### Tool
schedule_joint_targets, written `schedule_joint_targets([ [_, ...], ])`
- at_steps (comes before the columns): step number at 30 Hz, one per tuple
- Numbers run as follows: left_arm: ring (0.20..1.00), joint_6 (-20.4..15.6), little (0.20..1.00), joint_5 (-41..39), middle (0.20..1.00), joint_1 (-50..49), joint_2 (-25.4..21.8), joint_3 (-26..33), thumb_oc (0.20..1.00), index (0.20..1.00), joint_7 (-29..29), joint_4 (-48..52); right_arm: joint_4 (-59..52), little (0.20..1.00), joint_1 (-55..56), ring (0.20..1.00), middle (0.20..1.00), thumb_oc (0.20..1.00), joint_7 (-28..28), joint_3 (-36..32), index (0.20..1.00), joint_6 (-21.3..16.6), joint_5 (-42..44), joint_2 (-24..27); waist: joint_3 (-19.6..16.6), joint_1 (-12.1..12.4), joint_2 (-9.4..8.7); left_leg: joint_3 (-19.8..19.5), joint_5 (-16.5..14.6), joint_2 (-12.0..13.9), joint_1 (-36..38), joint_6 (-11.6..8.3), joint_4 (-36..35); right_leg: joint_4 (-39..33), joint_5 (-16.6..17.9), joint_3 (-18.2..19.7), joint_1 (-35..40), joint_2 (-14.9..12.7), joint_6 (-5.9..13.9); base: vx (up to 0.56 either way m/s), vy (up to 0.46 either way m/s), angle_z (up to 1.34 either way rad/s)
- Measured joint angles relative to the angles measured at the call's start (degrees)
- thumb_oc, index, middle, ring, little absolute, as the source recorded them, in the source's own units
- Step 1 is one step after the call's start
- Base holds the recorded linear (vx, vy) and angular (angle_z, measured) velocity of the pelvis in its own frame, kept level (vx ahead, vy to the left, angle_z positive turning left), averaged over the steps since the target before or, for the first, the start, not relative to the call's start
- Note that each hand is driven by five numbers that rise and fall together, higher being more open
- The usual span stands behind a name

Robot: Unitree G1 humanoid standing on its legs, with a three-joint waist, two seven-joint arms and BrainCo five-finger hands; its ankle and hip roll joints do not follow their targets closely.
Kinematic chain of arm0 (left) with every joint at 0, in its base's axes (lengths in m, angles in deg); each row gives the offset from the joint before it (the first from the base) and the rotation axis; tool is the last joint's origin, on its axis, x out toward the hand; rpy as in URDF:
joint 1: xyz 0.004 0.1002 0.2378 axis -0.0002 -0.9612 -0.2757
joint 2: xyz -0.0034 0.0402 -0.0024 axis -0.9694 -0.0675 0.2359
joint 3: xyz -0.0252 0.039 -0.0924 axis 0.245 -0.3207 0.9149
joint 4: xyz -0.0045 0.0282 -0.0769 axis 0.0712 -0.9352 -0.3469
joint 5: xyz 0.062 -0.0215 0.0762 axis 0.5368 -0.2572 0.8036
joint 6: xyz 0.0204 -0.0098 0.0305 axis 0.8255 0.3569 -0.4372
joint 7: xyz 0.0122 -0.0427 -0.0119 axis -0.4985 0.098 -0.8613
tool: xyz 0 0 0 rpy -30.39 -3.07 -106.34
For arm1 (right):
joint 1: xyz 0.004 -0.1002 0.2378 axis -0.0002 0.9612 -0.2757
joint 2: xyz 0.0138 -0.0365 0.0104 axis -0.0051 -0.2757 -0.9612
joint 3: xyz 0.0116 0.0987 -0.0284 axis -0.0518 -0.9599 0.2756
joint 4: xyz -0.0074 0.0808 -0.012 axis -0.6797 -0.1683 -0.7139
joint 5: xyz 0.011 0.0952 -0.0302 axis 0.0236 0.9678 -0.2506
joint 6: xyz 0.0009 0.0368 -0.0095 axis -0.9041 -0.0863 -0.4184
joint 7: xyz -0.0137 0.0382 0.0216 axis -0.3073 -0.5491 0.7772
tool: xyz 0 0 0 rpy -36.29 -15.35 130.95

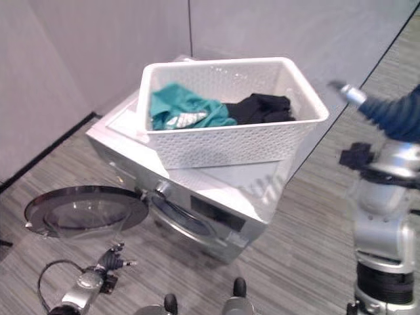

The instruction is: Grab the laundry basket,head to the washer,open it,put in the laundry and shut it.

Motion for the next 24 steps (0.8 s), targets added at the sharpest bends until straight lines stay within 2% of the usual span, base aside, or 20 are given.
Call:
schedule_joint_targets([
  [2, 1.0, -0.04, 1.0, -0.01, 1.0, 0.09, 0.71, -0.05, 1.0, 1.0, 0.12, -0.38, 0.08, 1.0, -2.94, 1.0, 1.0, 1.0, -0.2, -1.27, 1.0, -0.41, 0.07, 3.6, -1.08, -0.24, -0.2, 0.25, 0.49, 1.33, 0.36, -0.75, -1.09, -1.17, 0.44, -0.09, 0.15, 1.43, -0.67, 0.05, -0.091, -0.15],
  [4, 1.0, -0.07, 1.0, -0.01, 1.0, 0.27, 0.92, 0.02, 1.0, 1.0, 0.69, -0.39, 0.12, 1.0, -3.78, 1.0, 1.0, 1.0, -0.41, -1.22, 1.0, -0.96, 0.28, 4.68, -1.99, -0.32, -0.53, 0.57, 0.77, 1.87, 0.64, -1.2, -1.78, -1.77, 0.61, -0.24, 0.25, 2.01, -1.06, 0.04, -0.08, -0.09],
  [5, 1.0, -0.14, 1.0, -0.01, 1.0, 0.49, 1.25, -0.06, 1.0, 1.0, 1.05, -0.42, 0.52, 1.0, -4.57, 1.0, 1.0, 1.0, -0.73, -1.05, 1.0, -1.53, 0.47, 7.44, -2.33, -0.32, -0.71, 0.65, 1.21, 1.94, 1.38, -1.92, -2.95, -1.81, 0.49, -0.32, 0.89, 2.23, -1.3, 0.04, -0.091, 0.01],
  [6, 1.0, -0.17, 1.0, -0.01, 1.0, 0.87, 1.25, -0.05, 1.0, 1.0, 1.06, -0.43, 0.64, 1.0, -4.78, 1.0, 1.0, 1.0, -0.84, -0.86, 1.0, -1.73, 0.48, 8.0, -2.88, -0.33, -0.94, 0.68, 1.22, 1.94, 1.34, -1.93, -3.0, -1.81, 0.45, -0.32, 0.84, 2.23, -1.35, 0.04, -0.069, 0.04],
  [7, 1.0, -0.17, 1.0, -0.01, 1.0, 0.78, 1.21, -0.03, 1.0, 1.0, 1.07, -0.47, 0.83, 1.0, -5.09, 1.0, 1.0, 1.0, -0.92, -0.5, 1.0, -2.01, 0.69, 8.28, -3.31, -0.28, -1.28, 0.69, 1.22, 2.17, 1.35, -1.93, -3.11, -1.82, 0.4, -0.44, 0.89, 2.23, -1.41, 0.01, -0.035, 0.03],
  [9, 1.0, -0.14, 1.0, -0.01, 1.0, 0.52, 0.84, -1.11, 1.0, 1.0, 1.56, -1.29, 3.72, 1.0, -6.3, 1.0, 1.0, 1.0, -0.45, 3.05, 1.0, -2.91, 3.28, 12.13, -5.13, -0.16, -2.11, 0.64, 1.47, 1.9, 1.57, -2.27, -3.85, -1.83, 0.32, -0.88, 0.9, 2.07, -1.36, 0.02, -0.039, 0.08],
  [12, 1.0, -0.18, 1.0, -0.02, 1.0, -0.39, 0.23, -2.14, 1.0, 1.0, 2.4, -1.66, 11.2, 1.0, -10.81, 1.0, 1.0, 1.0, 2.59, 11.19, 1.0, -3.47, 7.3, 18.78, -6.39, 0.1, -3.57, 0.46, 1.69, 1.84, 1.69, -2.61, -4.41, -1.84, 0.3, -1.13, 0.97, 1.74, -1.34, 0.01, -0.021, 0.06],
  [13, 1.0, -0.18, 1.0, -0.13, 1.0, -1.13, -0.24, -2.34, 1.0, 1.0, 3.36, -1.63, 14.89, 1.0, -12.62, 1.0, 1.0, 1.0, 6.22, 15.29, 1.0, -3.24, 10.19, 21.75, -7.06, 0.64, -4.57, 0.4, 2.19, 1.73, 1.99, -2.65, -5.24, -1.85, 0.29, -1.3, 0.94, 1.6, -1.32, 0.0, 0.0, 0.0],
  [16, 1.0, -0.14, 1.0, -0.3, 1.0, -2.5, -1.57, -3.83, 1.0, 1.0, 4.56, -1.61, 19.36, 1.0, -17.59, 1.0, 1.0, 1.0, 10.6, 23.36, 1.0, -2.91, 15.22, 24.24, -7.62, 0.98, -5.44, 0.46, 2.41, 1.65, 2.26, -2.47, -5.87, -1.93, 0.27, -1.3, 0.88, 1.51, -1.28, 0.0, -0.003, 0.01],
  [19, 1.0, -0.17, 1.0, -1.39, 1.0, -3.61, -2.71, -4.71, 1.0, 1.0, 5.84, -1.37, 28.93, 1.0, -32.89, 1.0, 1.0, 1.0, 15.19, 39.29, 1.0, -2.17, 20.77, 25.55, -7.58, 1.35, -5.7, 0.54, 2.45, 1.66, 2.19, -2.49, -5.87, -2.24, 0.21, -1.27, 0.71, 1.47, -1.1, -0.01, 0.001, 0.0],
  [20, 1.0, -0.18, 1.0, -1.43, 1.0, -3.6, -2.89, -4.74, 1.0, 1.0, 5.97, -1.35, 30.53, 1.0, -35.57, 1.0, 1.0, 1.0, 16.18, 42.64, 1.0, -1.65, 21.51, 25.73, -7.59, 1.49, -5.73, 0.47, 2.52, 1.72, 2.21, -2.59, -5.86, -2.25, 0.1, -1.36, 0.53, 1.48, -0.97, -0.04, 0.005, 0.04],
  [22, 1.0, -0.38, 1.0, -2.52, 1.0, -3.71, -3.18, -5.12, 1.0, 1.0, 6.27, -1.13, 34.98, 1.0, -43.32, 1.0, 1.0, 1.0, 18.91, 51.66, 1.0, -1.3, 24.6, 24.15, -7.21, 2.6, -5.67, 0.28, 3.03, 1.73, 0.79, -3.04, -6.05, -2.24, 0.4, -1.56, -0.54, 1.55, -1.31, -0.08, 0.0, 0.04],
  [24, 1.0, -0.62, 1.0, -3.06, 1.0, -3.8, -3.52, -5.17, 1.0, 1.0, 6.5, -0.81, 38.06, 1.0, -46.82, 1.0, 1.0, 1.0, 20.4, 55.38, 1.0, -0.74, 26.82, 21.28, -6.72, 3.0, -5.68, -0.24, 3.58, 1.71, -0.24, -3.16, -5.8, -1.87, 0.87, -1.96, -1.31, 1.51, -1.56, -0.08, 0.002, 0.07],
])
